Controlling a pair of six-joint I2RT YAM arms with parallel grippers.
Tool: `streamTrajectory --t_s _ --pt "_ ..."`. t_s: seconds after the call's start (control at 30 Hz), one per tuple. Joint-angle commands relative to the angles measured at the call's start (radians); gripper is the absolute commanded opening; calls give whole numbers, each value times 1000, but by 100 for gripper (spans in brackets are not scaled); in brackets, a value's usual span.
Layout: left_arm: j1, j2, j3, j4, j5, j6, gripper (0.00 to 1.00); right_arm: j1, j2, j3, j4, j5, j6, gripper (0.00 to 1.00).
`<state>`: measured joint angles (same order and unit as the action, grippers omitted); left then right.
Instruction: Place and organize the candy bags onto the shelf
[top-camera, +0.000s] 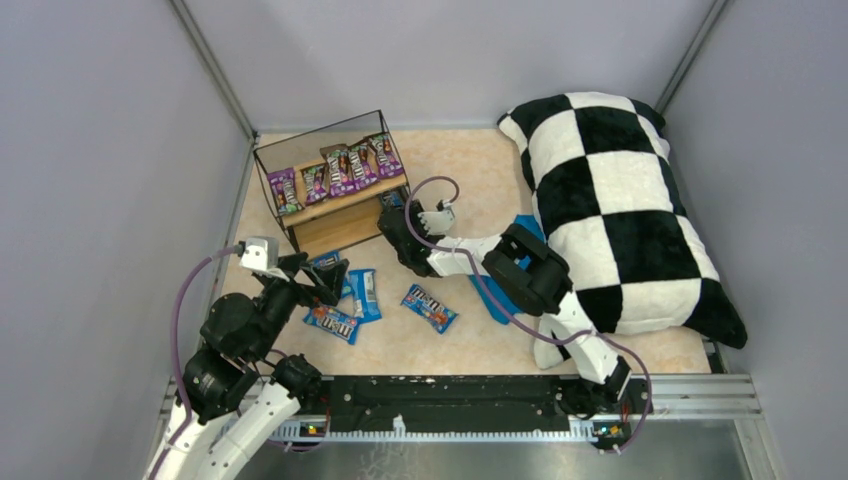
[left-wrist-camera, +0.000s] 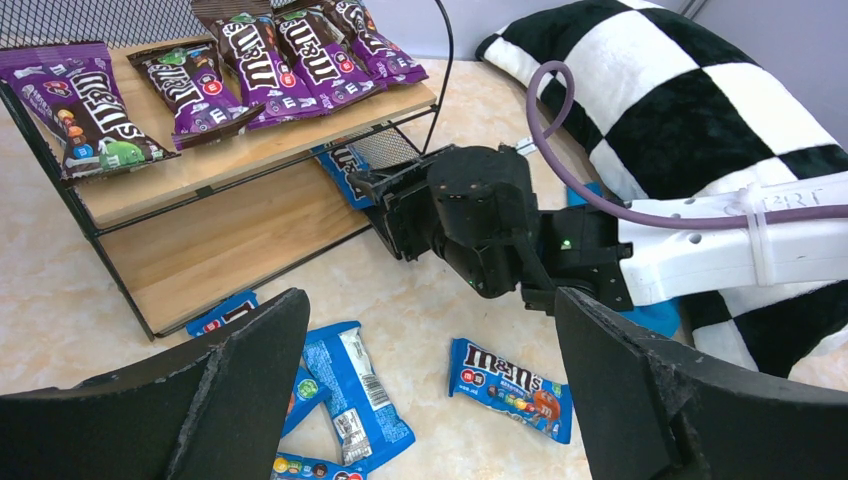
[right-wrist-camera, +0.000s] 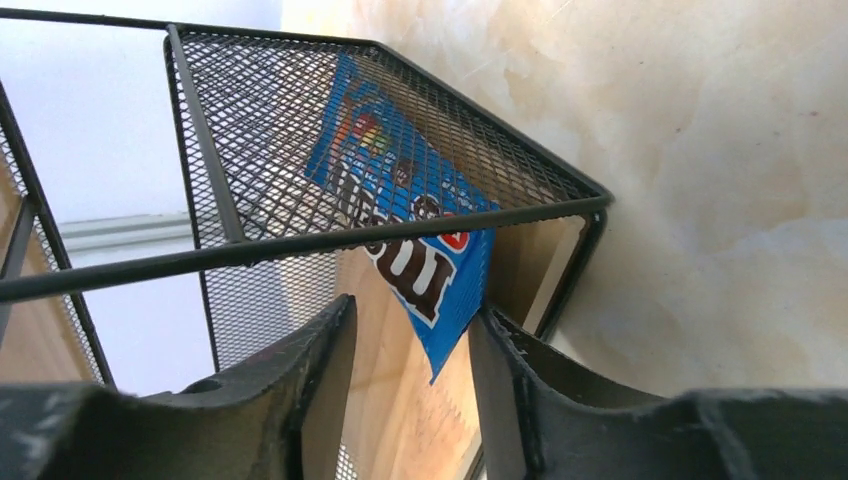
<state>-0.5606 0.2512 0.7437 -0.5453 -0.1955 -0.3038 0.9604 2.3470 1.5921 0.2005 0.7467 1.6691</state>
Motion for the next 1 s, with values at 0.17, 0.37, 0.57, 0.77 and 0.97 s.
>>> streamTrajectory --t_s 0.17,0.37,0.57,0.77,0.97 --pt "-1 4 0 27 -14 10 98 8 -212 -272 236 -198 -329 74" --pt "-1 5 3 24 -29 5 98 -1 -459 -547 289 -441 -692 84" --pt "-1 6 2 20 -39 1 99 -11 -706 -670 -74 -712 -1127 90" --pt "0 18 -1 28 -29 3 98 -11 -858 -691 -461 -867 -1218 94" --pt "0 23 5 20 -34 -6 98 -24 -965 -800 -420 -1026 -933 96"
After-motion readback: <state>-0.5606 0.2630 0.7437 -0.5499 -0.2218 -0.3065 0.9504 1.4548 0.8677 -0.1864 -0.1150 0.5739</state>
